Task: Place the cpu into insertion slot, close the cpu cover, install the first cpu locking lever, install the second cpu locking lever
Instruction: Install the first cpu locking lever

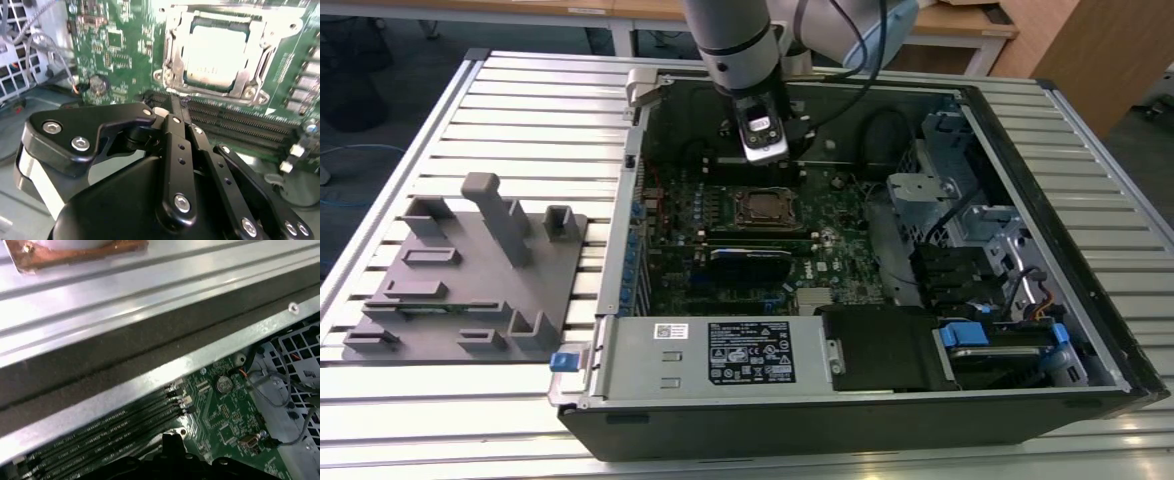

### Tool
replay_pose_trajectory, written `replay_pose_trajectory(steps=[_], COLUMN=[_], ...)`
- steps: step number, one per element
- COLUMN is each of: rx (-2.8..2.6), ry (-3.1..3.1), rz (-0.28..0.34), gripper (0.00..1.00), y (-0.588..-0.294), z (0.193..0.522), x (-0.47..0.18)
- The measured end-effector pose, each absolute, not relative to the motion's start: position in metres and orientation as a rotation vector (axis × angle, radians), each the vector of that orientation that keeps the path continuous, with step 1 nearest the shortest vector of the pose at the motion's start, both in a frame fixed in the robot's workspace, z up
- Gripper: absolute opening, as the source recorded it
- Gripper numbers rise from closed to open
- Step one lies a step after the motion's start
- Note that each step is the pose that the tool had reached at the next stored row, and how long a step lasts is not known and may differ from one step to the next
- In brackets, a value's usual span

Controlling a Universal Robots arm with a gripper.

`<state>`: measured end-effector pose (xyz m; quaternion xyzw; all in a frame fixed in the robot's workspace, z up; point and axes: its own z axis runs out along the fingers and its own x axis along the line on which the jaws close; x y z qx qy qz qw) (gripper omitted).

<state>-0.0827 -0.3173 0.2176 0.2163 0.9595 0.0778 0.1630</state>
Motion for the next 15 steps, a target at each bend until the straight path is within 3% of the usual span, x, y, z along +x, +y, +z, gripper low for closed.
replay_pose_trajectory(steps=[5, 15], rx=[0.614, 0.624], ry=[2.769, 2.817], rz=[0.148, 0.123], gripper=[0.10, 0.10], y=[-0.3173, -0.3173], z=[0.2182, 0.2167], x=[-0.0797, -0.0774])
